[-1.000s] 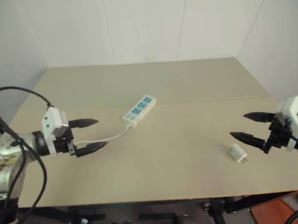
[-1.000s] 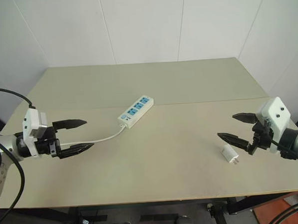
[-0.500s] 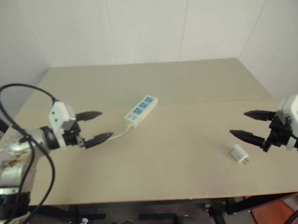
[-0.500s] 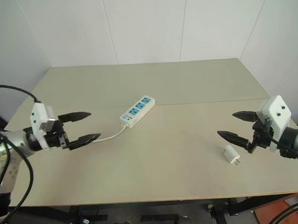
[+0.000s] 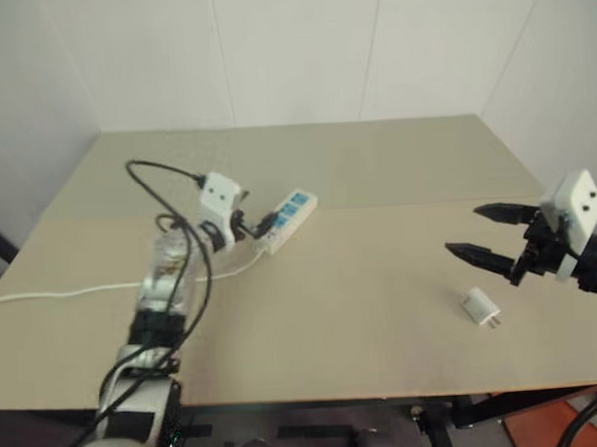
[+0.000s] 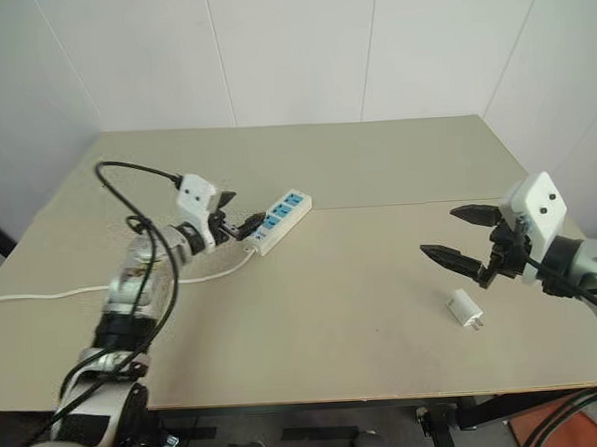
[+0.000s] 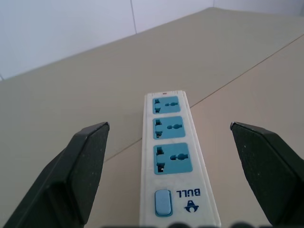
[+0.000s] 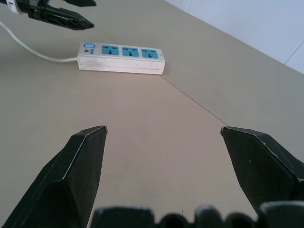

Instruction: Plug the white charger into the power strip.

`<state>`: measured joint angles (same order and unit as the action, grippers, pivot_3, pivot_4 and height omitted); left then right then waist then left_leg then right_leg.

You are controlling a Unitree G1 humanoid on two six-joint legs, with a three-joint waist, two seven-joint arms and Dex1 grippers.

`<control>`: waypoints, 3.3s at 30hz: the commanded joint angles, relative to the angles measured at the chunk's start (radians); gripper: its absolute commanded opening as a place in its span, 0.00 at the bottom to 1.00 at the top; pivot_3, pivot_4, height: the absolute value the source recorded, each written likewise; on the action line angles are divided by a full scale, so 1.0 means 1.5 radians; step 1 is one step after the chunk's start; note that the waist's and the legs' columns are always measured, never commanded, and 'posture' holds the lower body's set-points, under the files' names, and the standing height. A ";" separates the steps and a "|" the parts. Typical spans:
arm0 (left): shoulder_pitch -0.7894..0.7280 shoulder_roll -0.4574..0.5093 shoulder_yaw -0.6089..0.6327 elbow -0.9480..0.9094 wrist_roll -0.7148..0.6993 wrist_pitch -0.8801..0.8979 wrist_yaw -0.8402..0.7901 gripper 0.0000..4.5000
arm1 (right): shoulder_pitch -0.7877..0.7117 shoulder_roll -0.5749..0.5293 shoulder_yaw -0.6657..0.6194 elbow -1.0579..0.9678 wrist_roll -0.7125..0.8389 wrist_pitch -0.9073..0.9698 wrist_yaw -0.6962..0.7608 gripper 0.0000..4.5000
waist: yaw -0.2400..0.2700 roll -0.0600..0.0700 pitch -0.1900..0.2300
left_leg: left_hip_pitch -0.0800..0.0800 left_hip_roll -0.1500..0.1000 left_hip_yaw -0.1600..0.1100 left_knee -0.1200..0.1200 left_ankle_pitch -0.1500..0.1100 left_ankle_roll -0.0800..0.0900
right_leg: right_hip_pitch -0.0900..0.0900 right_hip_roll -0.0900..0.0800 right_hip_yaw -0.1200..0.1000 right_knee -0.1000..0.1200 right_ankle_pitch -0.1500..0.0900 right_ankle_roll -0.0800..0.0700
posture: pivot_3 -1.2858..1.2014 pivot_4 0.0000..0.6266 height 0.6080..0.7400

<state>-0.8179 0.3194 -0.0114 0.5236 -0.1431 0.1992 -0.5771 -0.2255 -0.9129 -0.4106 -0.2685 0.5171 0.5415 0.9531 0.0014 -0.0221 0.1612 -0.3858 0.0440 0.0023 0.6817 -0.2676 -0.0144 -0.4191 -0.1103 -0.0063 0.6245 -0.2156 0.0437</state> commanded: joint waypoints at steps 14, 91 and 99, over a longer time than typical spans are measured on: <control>-0.105 -0.054 -0.012 0.355 0.089 -0.209 0.038 0.99 | 0.006 -0.003 -0.036 -0.040 0.038 0.000 -0.026 1.00 | 0.001 0.000 0.000 | -0.001 0.000 0.000 0.000 0.000 0.000 | 0.000 0.000 0.000 0.000 0.000 0.000 | 0.52 0.24 1.00; 0.180 0.044 -0.185 -0.131 0.035 -0.114 -0.482 0.74 | -0.436 -0.135 0.663 0.263 -0.154 0.551 -0.012 1.00 | -0.001 0.000 0.000 | -0.004 0.000 -0.001 0.002 -0.001 0.001 | -0.002 -0.001 -0.001 0.000 0.000 0.000 | 0.52 0.24 1.00; 0.188 0.053 -0.186 -0.147 0.030 -0.105 -0.475 0.74 | -0.421 -0.125 0.667 0.262 -0.170 0.551 0.005 0.81 | -0.003 0.000 0.000 | -0.003 0.000 -0.001 0.002 -0.001 0.001 | -0.002 -0.001 -0.001 0.001 0.000 0.000 | 0.52 0.24 1.00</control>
<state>-0.5486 0.3905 -0.2743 0.3218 -0.1013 0.0297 -1.2857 -0.8536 -1.0919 0.5972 0.1281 0.2821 1.3778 0.9562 -0.0024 -0.0213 0.1614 -0.3909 0.0441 0.0012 0.6854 -0.2687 -0.0124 -0.4226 -0.1114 -0.0080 0.6256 -0.2157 0.0432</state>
